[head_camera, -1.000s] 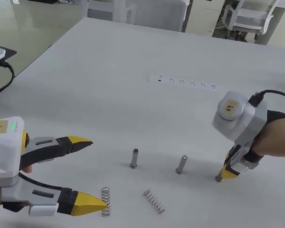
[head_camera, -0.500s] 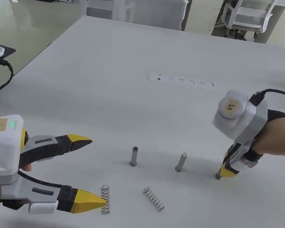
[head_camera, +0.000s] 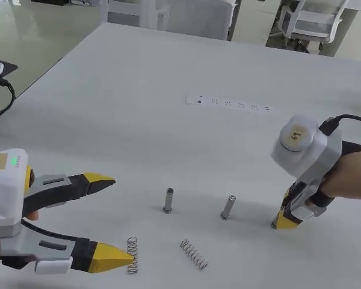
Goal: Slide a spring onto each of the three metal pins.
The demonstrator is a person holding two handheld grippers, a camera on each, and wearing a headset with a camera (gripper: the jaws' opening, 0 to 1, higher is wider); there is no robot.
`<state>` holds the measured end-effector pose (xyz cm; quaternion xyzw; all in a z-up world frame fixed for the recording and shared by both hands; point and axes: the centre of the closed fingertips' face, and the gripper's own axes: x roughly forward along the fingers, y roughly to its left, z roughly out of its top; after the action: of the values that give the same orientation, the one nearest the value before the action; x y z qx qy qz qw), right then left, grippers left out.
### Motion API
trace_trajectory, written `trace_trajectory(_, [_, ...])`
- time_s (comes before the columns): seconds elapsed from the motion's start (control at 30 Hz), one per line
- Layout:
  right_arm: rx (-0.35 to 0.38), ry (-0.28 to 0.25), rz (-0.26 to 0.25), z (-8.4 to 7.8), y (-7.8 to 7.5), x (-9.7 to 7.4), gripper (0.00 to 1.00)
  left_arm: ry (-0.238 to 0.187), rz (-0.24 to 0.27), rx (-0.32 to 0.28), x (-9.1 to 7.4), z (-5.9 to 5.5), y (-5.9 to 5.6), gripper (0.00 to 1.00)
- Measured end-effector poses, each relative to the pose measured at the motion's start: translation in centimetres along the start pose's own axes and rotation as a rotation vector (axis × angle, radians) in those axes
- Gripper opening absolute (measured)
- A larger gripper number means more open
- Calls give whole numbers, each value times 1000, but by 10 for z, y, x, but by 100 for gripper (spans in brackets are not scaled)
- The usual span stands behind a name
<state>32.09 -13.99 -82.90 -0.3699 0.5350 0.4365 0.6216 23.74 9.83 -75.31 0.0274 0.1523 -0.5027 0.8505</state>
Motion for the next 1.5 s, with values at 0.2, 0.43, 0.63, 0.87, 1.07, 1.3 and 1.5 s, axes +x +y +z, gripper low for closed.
trace_trajectory(0.2, [22, -24, -14, -7, -3, -4, 24, -1, 0, -1, 0, 1, 0, 79])
trace_trajectory(0.43, [54, -66, -32, -11, -6, -11, 27, 2, -2, 0, 0, 1, -1, 79])
trace_trajectory(0.63, [81, -99, -43, -17, -6, -15, 29, 2, -2, 0, 1, 1, -2, 78])
trace_trajectory(0.87, [100, -128, -51, -23, 4, -19, 30, -3, -4, 3, 2, 3, -3, 79])
trace_trajectory(1.07, [117, -153, -53, -26, 16, -23, 31, -2, -7, 4, 2, 3, -4, 79])
trace_trajectory(1.3, [141, -182, -50, -27, 31, -27, 31, -4, -7, 12, 1, 6, -5, 79])
trace_trajectory(1.5, [152, -223, -35, -19, 47, -28, 31, -4, -11, 16, 1, 6, -7, 78])
